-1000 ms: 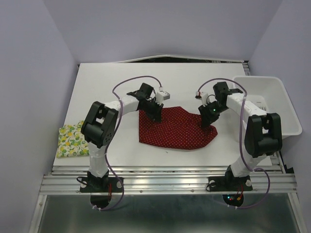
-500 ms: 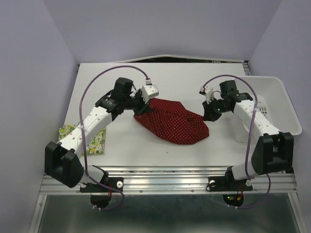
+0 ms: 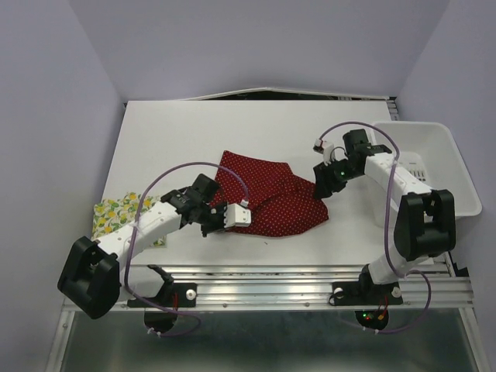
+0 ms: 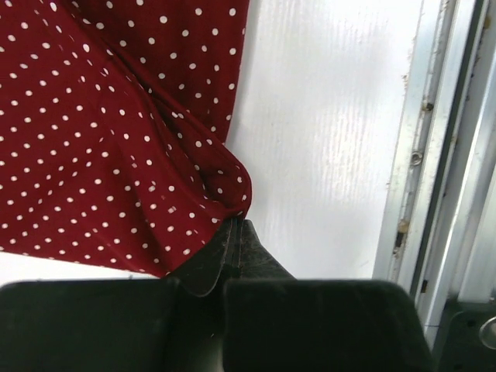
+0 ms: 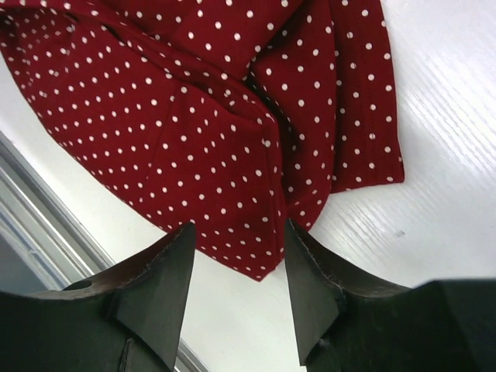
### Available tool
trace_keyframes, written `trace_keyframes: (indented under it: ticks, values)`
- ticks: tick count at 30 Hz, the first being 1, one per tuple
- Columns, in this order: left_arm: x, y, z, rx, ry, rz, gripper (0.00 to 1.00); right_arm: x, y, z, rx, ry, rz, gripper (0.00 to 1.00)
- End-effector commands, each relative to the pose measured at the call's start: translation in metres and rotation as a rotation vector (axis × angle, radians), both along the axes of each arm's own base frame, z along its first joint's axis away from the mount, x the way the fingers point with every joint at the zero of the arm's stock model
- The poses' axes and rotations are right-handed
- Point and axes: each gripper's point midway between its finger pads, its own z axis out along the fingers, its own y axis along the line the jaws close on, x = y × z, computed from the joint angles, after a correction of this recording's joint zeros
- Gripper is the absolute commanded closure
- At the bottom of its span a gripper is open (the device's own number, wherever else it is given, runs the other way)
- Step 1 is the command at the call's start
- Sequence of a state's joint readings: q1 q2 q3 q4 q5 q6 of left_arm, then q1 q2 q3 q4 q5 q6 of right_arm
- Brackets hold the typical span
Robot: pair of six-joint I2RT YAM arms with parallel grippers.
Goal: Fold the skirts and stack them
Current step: Flatten the skirt out
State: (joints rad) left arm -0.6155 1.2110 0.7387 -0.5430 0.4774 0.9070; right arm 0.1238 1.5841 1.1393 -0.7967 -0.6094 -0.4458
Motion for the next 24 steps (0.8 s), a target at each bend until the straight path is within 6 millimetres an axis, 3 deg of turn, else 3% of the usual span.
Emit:
trace_keyframes:
  ticks: [1,9,17,19,24]
  values:
    - [0.009,0.0,0.005,0.018,-0.117,-0.054,1.0,0.029,0.02,0.033,0.129,-0.07,-0.016,0.46]
    - [0.01,-0.006,-0.002,0.026,-0.113,-0.057,1.0,0.037,0.023,0.017,0.135,-0.048,0.014,0.39]
    - [0.012,-0.005,-0.004,0.035,-0.112,-0.027,1.0,0.028,0.024,-0.013,0.136,0.079,0.045,0.44]
    - [0.013,-0.005,-0.005,0.029,-0.118,-0.015,1.0,0.024,0.025,-0.014,0.145,0.095,0.047,0.51]
    - [0.024,-0.004,0.0,0.017,-0.122,0.106,1.0,0.034,0.03,0.018,0.186,-0.011,0.024,0.89]
